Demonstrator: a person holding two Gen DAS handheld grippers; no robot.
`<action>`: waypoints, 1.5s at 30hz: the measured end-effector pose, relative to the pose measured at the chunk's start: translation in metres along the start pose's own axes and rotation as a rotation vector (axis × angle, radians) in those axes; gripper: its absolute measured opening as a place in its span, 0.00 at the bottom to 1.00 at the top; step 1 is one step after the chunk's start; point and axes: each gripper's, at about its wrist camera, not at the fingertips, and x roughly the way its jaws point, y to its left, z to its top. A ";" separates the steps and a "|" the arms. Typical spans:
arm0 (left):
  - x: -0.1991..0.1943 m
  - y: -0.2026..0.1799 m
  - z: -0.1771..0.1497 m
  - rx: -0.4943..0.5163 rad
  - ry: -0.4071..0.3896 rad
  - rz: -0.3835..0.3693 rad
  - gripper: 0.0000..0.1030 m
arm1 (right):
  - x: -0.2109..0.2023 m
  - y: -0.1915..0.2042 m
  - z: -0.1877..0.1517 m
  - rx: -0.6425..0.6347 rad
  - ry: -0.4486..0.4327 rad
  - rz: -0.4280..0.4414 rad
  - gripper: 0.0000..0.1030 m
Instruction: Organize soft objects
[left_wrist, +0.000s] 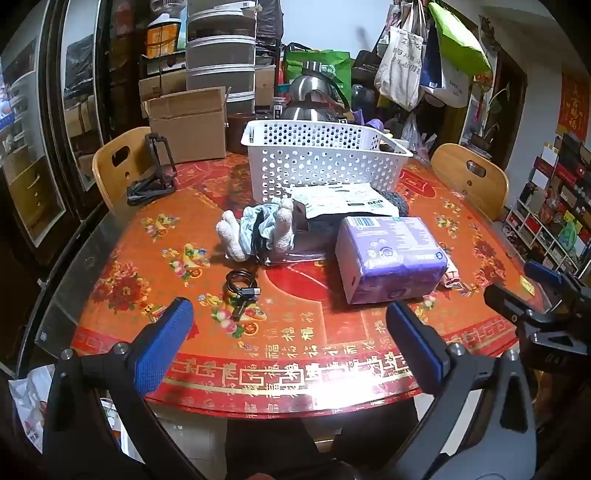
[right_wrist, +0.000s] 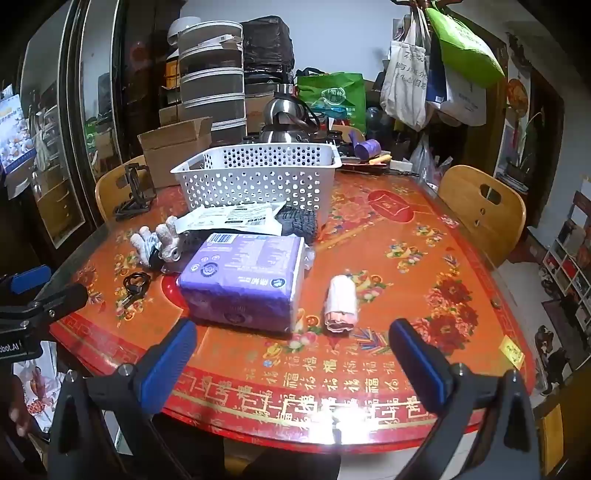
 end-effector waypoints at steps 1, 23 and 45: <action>0.000 0.000 0.000 0.002 -0.001 0.002 1.00 | 0.000 0.000 0.000 0.000 0.003 0.000 1.00; 0.000 0.004 0.012 -0.012 -0.033 0.014 1.00 | 0.004 -0.001 -0.001 0.011 0.017 0.025 1.00; 0.002 0.002 0.015 -0.008 -0.037 0.010 1.00 | 0.006 -0.001 0.000 0.010 0.020 0.027 1.00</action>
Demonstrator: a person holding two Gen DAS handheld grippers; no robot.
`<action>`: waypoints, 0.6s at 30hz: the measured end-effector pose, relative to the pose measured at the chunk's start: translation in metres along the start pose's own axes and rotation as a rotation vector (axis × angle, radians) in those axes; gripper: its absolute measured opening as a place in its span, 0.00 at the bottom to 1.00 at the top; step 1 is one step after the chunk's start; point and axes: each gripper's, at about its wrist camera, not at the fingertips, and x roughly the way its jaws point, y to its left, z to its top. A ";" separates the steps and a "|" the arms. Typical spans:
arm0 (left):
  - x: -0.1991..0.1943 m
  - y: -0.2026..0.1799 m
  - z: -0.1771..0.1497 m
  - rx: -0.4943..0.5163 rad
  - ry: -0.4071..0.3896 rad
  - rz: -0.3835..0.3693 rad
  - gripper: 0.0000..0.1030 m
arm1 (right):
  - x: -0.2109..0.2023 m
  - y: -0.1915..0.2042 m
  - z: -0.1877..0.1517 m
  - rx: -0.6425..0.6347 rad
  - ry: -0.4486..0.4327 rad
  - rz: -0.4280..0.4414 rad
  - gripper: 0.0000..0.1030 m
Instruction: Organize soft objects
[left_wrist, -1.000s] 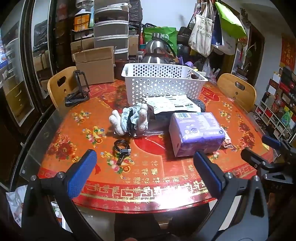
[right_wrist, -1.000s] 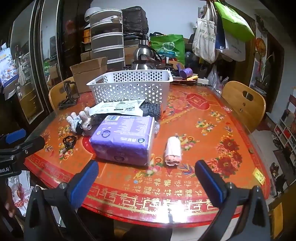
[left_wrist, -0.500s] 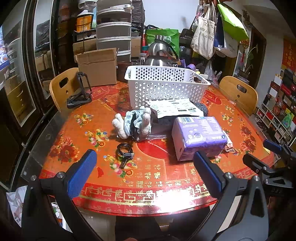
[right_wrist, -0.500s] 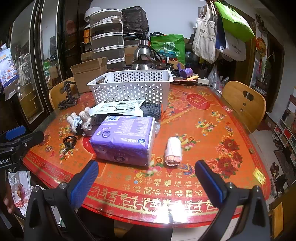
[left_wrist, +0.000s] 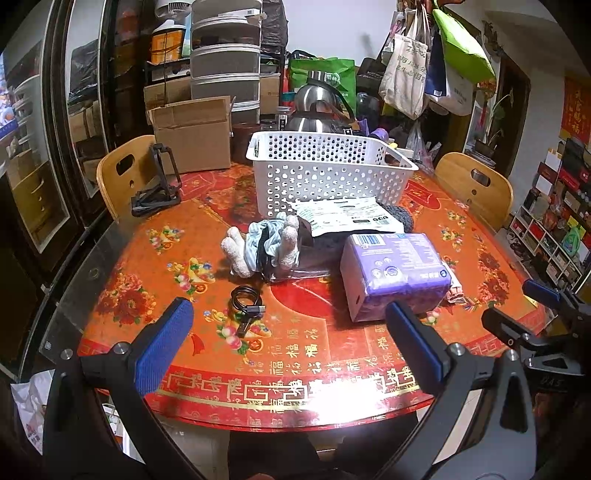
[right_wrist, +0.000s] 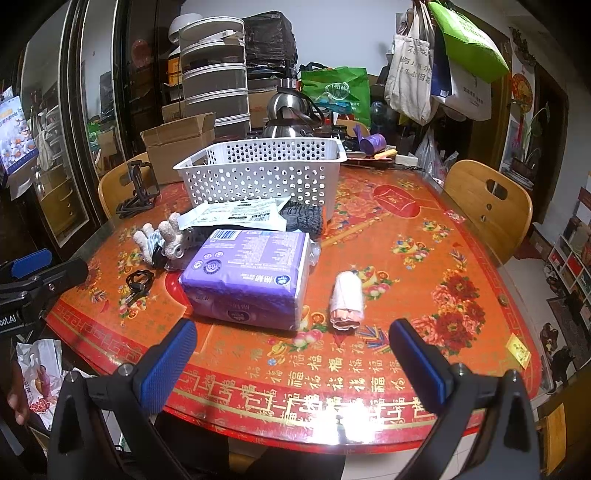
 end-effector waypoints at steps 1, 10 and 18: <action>0.000 0.000 0.000 0.000 0.000 0.000 1.00 | 0.000 0.000 0.000 0.000 0.000 0.000 1.00; 0.000 0.000 0.000 -0.001 0.000 -0.001 1.00 | 0.001 0.001 -0.001 -0.001 0.001 0.000 1.00; 0.000 0.000 -0.002 0.000 0.003 -0.001 1.00 | 0.000 0.001 -0.001 -0.001 0.002 0.002 1.00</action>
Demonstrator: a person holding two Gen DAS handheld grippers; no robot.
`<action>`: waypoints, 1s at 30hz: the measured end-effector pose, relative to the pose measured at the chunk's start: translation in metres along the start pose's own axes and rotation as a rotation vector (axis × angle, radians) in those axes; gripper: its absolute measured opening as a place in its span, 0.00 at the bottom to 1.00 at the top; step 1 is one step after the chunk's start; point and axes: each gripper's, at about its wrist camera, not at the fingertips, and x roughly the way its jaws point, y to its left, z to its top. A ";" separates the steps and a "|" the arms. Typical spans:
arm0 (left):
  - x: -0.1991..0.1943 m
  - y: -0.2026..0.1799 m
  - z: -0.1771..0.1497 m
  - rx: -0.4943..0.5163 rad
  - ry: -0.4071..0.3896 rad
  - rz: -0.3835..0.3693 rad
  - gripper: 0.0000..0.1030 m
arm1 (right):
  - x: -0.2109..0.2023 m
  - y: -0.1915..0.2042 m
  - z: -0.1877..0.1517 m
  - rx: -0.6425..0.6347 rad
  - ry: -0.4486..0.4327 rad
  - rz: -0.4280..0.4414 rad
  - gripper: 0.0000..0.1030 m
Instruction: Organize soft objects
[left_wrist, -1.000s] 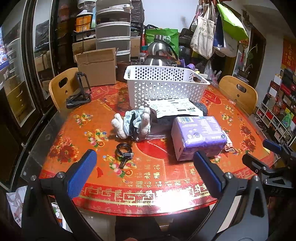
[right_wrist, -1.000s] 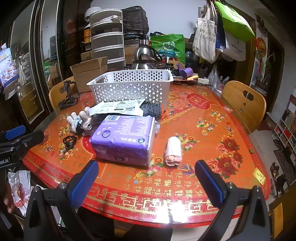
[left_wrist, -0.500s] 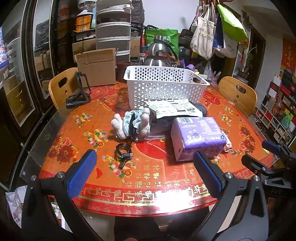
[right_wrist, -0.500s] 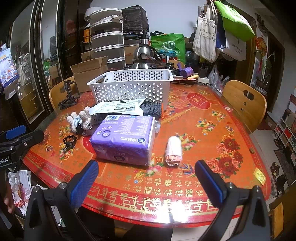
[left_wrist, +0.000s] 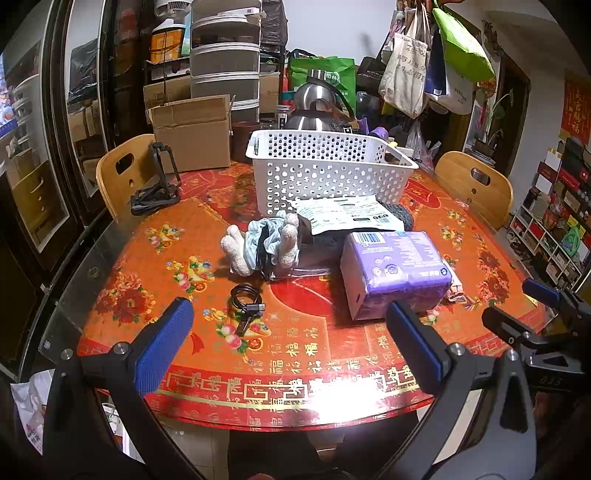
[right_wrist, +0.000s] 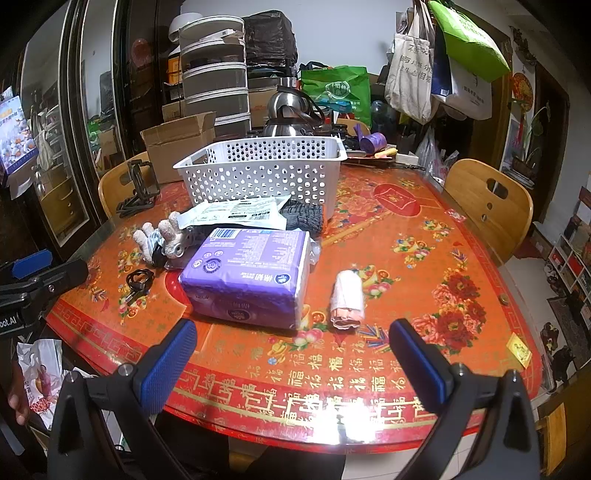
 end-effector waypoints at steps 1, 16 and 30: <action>0.000 0.000 0.000 0.000 0.000 0.000 1.00 | 0.000 0.000 0.000 -0.001 0.000 -0.001 1.00; 0.000 0.000 0.000 0.000 0.001 -0.001 1.00 | 0.002 0.001 -0.001 0.001 0.003 0.003 1.00; 0.003 -0.003 -0.004 0.028 -0.066 0.011 1.00 | 0.005 0.002 -0.002 -0.017 -0.010 0.004 1.00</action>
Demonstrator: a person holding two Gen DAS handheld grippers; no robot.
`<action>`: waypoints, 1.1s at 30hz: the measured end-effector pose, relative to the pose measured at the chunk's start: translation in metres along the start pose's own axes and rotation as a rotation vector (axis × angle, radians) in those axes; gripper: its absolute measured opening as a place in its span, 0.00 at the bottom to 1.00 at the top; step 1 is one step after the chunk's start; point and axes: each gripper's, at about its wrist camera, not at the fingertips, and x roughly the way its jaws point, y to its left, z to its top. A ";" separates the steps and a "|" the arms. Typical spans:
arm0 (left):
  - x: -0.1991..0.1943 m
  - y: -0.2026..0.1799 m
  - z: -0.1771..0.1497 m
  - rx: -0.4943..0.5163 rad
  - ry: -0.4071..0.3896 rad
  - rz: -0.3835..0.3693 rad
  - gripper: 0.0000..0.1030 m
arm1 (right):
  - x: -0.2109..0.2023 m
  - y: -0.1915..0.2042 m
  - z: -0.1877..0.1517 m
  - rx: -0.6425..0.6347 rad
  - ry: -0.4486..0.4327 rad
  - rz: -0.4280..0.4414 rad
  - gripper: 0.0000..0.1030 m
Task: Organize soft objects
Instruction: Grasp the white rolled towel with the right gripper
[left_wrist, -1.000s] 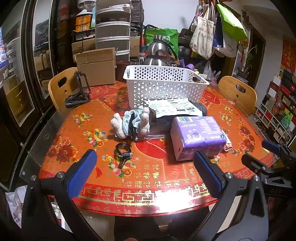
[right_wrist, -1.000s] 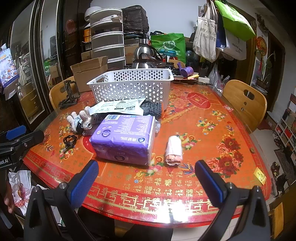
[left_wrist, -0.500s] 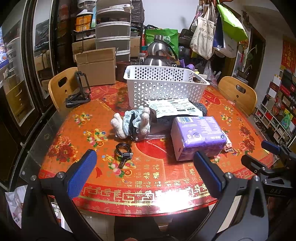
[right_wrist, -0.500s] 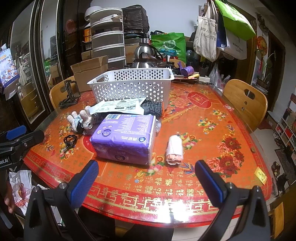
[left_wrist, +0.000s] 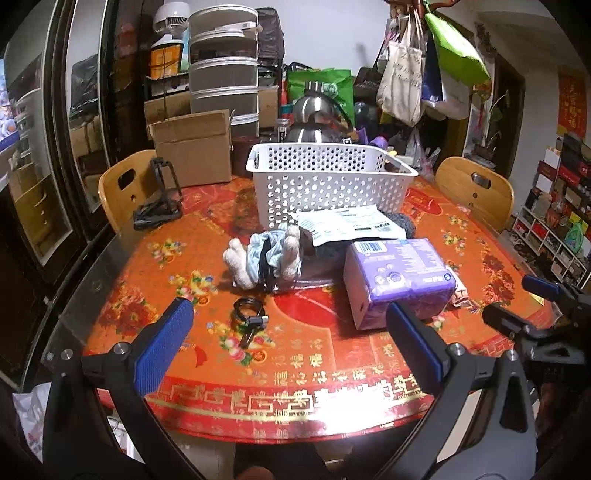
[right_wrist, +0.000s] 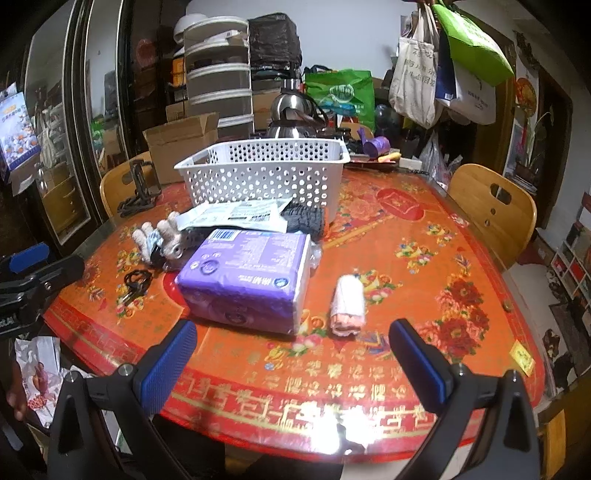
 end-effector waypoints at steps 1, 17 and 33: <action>0.004 0.003 -0.001 -0.006 -0.001 -0.004 1.00 | 0.001 -0.001 0.000 0.000 -0.008 0.001 1.00; 0.131 0.048 -0.045 -0.044 0.273 0.034 1.00 | 0.094 -0.062 -0.028 0.102 0.119 -0.025 0.87; 0.149 0.046 -0.038 -0.010 0.249 0.013 0.73 | 0.117 -0.057 -0.016 0.036 0.113 -0.034 0.47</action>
